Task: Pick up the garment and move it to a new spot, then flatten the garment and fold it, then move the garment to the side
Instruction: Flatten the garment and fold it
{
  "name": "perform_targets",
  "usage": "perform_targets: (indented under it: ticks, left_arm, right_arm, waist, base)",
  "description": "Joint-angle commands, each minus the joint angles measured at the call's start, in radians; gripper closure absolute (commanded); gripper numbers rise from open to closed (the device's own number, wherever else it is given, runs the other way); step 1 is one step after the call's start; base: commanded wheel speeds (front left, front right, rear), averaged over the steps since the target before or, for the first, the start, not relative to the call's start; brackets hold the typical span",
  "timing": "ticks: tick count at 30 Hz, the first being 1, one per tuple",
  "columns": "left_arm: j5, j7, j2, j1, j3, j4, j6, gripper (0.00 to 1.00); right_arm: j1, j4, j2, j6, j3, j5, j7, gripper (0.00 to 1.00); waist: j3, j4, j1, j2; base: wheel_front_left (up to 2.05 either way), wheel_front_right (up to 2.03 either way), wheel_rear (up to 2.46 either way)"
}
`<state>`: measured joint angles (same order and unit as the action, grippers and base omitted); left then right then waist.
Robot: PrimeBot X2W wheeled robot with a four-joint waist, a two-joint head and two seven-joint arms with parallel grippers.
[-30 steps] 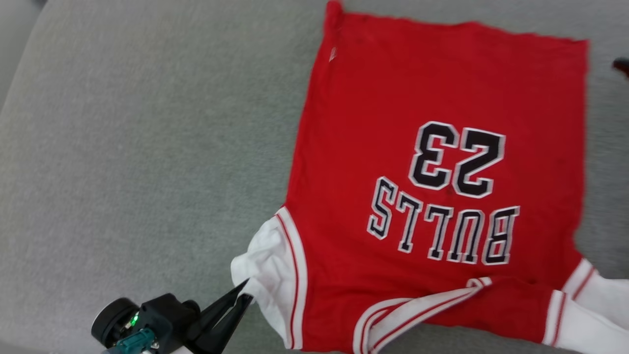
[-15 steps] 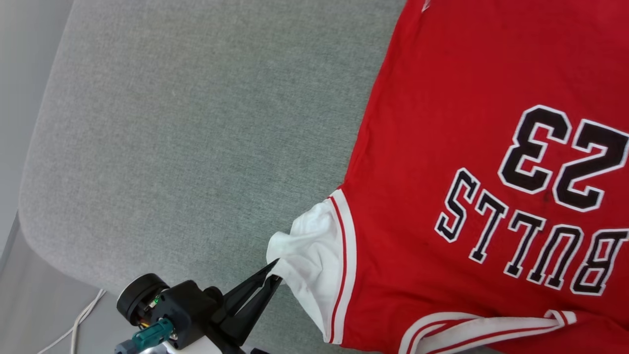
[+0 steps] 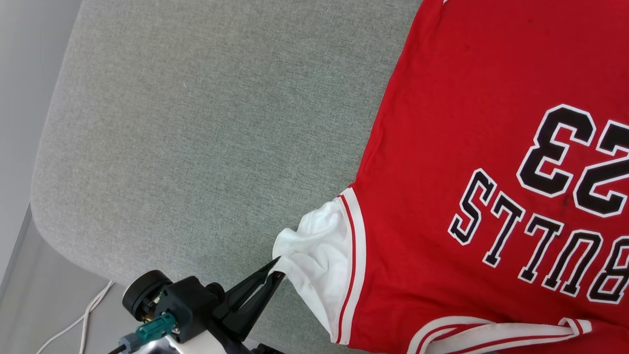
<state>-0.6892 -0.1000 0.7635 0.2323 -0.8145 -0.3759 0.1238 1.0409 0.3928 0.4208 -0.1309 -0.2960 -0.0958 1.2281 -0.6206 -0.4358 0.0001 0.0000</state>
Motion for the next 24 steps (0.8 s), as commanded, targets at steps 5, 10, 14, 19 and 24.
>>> perform_targets:
  ticks: [5, 10, 14, 19, 24]
  left_arm:
    - [-0.008, -0.01, 0.0, 0.009, 0.006, 0.011, -0.001, 1.0]
    - [-0.021, -0.012, 0.005, -0.002, 0.016, 0.02, 0.01, 1.0]
    - [-0.047, -0.02, 0.017, -0.031, 0.032, 0.032, 0.031, 1.0]
    - [-0.081, -0.036, 0.027, -0.085, 0.044, 0.05, 0.06, 1.0]
    - [-0.134, -0.05, 0.022, -0.138, 0.056, 0.077, 0.077, 1.0]
  right_arm:
    - [-0.083, 0.038, -0.027, 0.0, 0.003, -0.008, 0.003, 1.0]
    - [-0.122, 0.052, -0.035, 0.0, 0.014, -0.032, -0.028, 1.0]
    - [-0.189, 0.069, -0.047, 0.0, 0.047, -0.078, -0.068, 1.0]
    - [-0.31, 0.069, -0.045, 0.0, 0.13, -0.169, -0.136, 1.0]
    - [-0.458, 0.027, -0.015, 0.001, 0.227, -0.267, -0.191, 1.0]
  waist:
    - [0.03, 0.022, -0.0001, 0.0]
    - [0.091, 0.068, -0.0001, 0.0]
    - [0.16, 0.126, -0.0001, 0.0]
    - [0.256, 0.204, -0.0001, 0.0]
    - [0.347, 0.275, -0.0001, 0.0]
  base:
    - [0.0, 0.0, 0.0]
    - [0.0, 0.0, 0.0]
    - [0.0, 0.0, 0.0]
    - [0.0, 0.0, 0.0]
    - [0.0, 0.0, 0.0]
